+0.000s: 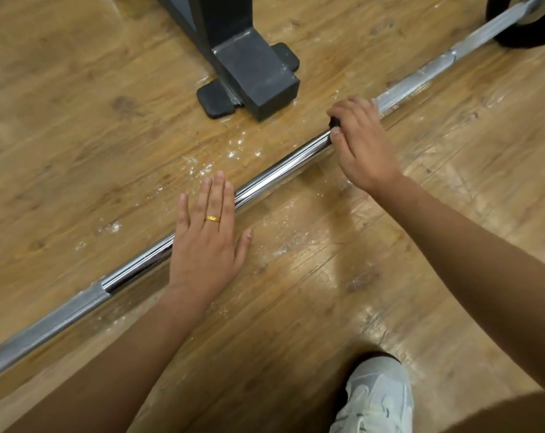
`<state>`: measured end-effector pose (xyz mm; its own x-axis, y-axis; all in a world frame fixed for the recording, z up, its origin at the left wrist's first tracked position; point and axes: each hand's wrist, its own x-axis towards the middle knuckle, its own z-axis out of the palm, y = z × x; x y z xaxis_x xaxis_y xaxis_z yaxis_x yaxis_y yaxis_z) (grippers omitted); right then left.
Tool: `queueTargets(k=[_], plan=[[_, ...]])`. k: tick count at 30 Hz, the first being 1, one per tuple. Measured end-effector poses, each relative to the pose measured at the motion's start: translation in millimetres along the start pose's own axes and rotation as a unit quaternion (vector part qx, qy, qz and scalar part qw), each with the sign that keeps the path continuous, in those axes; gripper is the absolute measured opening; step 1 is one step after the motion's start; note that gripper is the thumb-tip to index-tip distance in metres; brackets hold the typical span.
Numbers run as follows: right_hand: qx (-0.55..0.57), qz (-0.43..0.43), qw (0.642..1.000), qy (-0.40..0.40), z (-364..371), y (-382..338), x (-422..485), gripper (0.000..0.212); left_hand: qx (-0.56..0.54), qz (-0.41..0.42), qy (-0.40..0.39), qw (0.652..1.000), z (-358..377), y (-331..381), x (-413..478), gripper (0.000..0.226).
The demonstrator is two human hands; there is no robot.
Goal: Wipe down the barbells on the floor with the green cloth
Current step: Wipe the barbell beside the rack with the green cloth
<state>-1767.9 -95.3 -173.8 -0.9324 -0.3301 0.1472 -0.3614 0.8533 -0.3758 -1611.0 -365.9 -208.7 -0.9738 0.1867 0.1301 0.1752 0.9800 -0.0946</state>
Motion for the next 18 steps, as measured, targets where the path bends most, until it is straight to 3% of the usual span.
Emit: queueTargets(k=[2,8,10,14,16,18], plan=[[0.019,0.005,1.0,-0.002,5.6,-17.4,-4.3,0.037,0.013,0.007,0.002,1.0,2.1,-0.3,-0.9,0.08],[0.016,-0.163,0.984,-0.077,27.2,-58.7,-26.1,0.042,0.032,0.006,0.001,0.999,2.2,-4.7,3.9,0.081],[0.002,-0.133,0.989,-0.066,22.6,-44.7,-6.3,0.038,0.026,0.0,-0.002,1.0,1.5,-6.5,7.6,0.081],[-0.02,0.006,1.0,-0.021,0.3,-2.3,27.5,0.038,0.015,-0.014,-0.012,1.0,-0.9,-13.0,15.1,0.079],[-0.031,0.014,0.999,-0.023,2.3,-9.6,30.1,0.038,0.005,-0.022,-0.021,1.0,-3.4,-16.2,18.8,0.077],[-0.014,-0.029,0.998,-0.044,9.9,-31.5,26.6,0.04,-0.004,-0.025,-0.024,0.999,-5.3,-19.7,22.4,0.075]])
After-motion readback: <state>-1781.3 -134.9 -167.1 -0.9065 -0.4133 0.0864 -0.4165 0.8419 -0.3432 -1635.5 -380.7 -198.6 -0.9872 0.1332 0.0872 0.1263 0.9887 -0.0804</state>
